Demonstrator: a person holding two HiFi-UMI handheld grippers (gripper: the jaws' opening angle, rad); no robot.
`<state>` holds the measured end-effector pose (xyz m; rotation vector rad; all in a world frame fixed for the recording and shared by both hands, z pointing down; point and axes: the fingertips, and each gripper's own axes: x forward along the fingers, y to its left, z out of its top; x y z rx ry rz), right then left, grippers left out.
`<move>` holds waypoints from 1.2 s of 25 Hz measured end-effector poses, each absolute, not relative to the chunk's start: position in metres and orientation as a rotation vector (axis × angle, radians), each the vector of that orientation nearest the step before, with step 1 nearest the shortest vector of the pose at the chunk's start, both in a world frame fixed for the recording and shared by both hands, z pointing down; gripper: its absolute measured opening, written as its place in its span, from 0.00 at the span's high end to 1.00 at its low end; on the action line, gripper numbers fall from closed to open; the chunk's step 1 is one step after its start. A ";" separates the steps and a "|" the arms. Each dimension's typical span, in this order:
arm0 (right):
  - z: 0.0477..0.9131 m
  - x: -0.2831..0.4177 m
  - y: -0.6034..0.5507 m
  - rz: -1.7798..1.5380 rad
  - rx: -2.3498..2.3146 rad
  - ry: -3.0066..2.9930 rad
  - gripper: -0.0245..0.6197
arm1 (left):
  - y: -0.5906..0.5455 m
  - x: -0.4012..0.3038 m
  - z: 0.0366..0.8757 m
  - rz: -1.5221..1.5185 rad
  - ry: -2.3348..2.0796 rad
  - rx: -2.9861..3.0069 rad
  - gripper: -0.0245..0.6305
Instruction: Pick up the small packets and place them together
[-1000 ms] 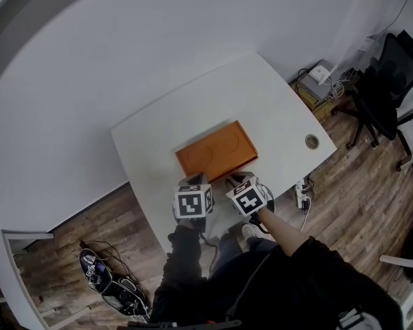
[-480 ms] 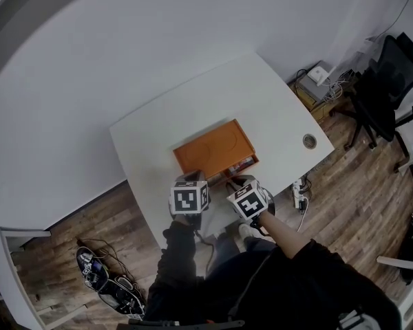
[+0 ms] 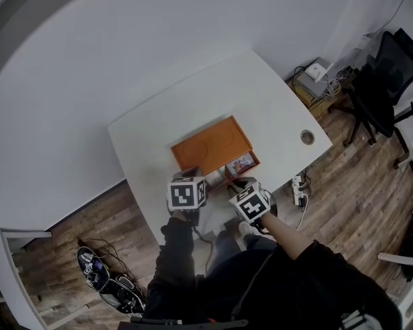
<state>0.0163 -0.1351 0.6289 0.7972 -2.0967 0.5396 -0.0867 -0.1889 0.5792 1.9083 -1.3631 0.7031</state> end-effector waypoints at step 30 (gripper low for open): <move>0.635 0.044 -0.094 0.620 0.733 -2.098 0.85 | -0.192 -0.085 0.579 0.706 -1.369 1.893 0.96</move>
